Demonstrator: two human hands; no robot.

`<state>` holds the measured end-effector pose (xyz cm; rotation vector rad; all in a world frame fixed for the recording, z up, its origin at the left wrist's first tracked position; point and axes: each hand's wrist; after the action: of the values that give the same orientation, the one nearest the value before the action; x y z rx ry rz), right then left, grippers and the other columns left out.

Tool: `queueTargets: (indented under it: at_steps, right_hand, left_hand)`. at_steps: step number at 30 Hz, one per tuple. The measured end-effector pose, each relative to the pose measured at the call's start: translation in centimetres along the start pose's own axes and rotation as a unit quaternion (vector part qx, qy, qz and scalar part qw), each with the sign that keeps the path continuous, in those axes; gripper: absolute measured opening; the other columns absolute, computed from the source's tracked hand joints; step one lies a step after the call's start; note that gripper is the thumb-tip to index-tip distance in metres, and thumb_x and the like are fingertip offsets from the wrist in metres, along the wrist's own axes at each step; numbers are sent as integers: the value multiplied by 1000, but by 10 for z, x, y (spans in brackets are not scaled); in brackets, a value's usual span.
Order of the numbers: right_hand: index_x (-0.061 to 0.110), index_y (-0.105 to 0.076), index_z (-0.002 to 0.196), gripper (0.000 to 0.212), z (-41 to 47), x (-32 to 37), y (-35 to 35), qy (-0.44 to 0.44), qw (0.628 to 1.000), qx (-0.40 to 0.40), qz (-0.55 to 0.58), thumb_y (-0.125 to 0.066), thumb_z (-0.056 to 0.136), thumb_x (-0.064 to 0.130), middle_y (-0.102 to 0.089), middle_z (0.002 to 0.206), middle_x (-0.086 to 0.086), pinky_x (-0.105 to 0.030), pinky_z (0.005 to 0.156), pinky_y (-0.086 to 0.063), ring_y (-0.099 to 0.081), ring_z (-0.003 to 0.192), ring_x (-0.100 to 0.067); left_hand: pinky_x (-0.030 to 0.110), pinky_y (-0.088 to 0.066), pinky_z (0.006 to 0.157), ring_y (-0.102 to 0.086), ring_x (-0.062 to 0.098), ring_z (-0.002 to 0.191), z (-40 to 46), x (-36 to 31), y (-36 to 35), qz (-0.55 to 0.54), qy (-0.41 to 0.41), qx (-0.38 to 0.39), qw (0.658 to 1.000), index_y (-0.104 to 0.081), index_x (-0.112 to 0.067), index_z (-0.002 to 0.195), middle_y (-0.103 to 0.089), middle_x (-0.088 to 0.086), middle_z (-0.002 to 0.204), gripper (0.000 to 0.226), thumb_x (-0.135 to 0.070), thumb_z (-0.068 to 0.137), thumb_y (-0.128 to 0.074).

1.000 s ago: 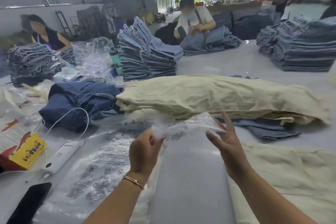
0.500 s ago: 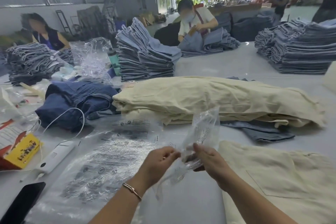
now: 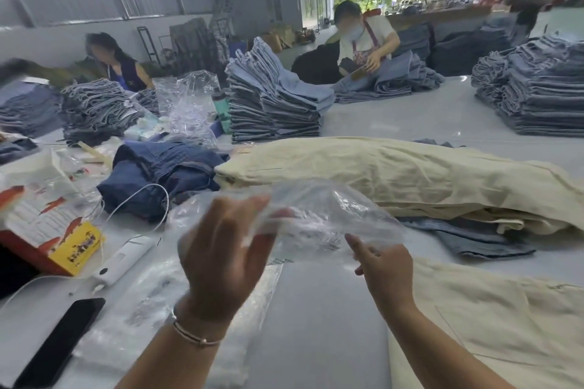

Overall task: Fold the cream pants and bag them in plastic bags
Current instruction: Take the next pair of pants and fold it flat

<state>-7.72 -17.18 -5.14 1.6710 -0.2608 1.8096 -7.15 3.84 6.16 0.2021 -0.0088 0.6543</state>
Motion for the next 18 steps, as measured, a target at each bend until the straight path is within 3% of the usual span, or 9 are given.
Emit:
queueTargets:
  at_steps: [1,3,6,8,11,13,15,17,18]
  right_hand:
    - [4,-52,55,51,-2,-5,-1,-17,999,14,-28,-74,76,45,-58,49,-9,-28,51,-36,-58,45,-6]
    - [13,-53,80,42,-11,-17,-3,-35,997,-5,-64,-77,70,46,-61,66,3,-29,52,-37,-59,57,-8]
    - [21,-45,110,52,-25,-41,-1,-7,993,-24,-111,-76,75,43,-56,83,11,-26,49,-38,-54,60,-1]
    - [23,-43,125,57,-27,-56,3,-34,990,-1,-134,-71,80,44,-57,90,8,-31,54,-45,-57,66,-8]
    - [36,-24,148,82,-26,-71,12,-7,987,25,-158,-71,81,41,-43,120,5,-28,52,-43,-58,77,-16]
    - [44,-13,149,90,-23,-75,14,65,963,83,-247,-71,81,41,-24,136,4,-23,51,-43,-57,89,-14]
    - [46,-25,146,78,-18,-80,14,126,912,159,-356,-69,82,41,-13,151,2,-23,65,-50,-48,114,-16]
    - [31,-61,120,46,-13,-81,11,191,878,183,-398,-75,76,28,-37,145,-4,-30,71,-53,-50,117,-24]
    - [23,-67,99,30,-12,-82,11,212,873,177,-401,-76,72,17,-55,126,-4,-32,65,-51,-57,105,-27]
  left_hand:
    - [16,-41,56,-47,7,60,-20,-9,-4,6,-14,56,998,-59,-18,108,-57,-6,80,19,-20,90,-67]
    - [30,-44,45,-54,19,52,-68,-21,-15,19,-10,177,984,-61,-23,106,-58,-1,71,19,-13,89,-63]
    - [30,-45,41,-56,22,50,-132,-23,-27,2,57,338,939,-69,-22,96,-56,-2,69,21,-8,80,-70]
    - [27,-46,42,-60,20,53,-155,-20,-26,-7,127,383,915,-69,-22,94,-59,-5,73,12,-19,84,-64]
    - [23,-47,43,-63,15,56,-165,-13,-23,1,201,417,886,-71,-22,98,-64,-7,79,26,-35,89,-50]
    - [23,-47,42,-62,14,55,-170,-13,-22,-2,187,436,880,-70,-23,102,-62,-7,79,28,-37,91,-49]
    - [24,-47,43,-61,16,57,-180,-17,-19,-20,153,440,885,-67,-25,109,-60,-7,79,26,-36,92,-51]
    - [23,-49,48,-61,14,65,-190,-21,-13,-18,125,460,879,-61,-27,119,-62,-6,86,36,-39,86,-61]
    - [22,-51,52,-61,14,73,-194,-21,-10,-5,128,479,869,-57,-25,124,-63,-5,91,50,-39,78,-69]
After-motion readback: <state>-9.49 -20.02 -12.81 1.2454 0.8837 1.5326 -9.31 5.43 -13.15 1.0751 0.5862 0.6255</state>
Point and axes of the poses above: each hand's wrist, its own z-axis towards the middle knuckle, its own y-axis out of the back of the hand, x = y × z
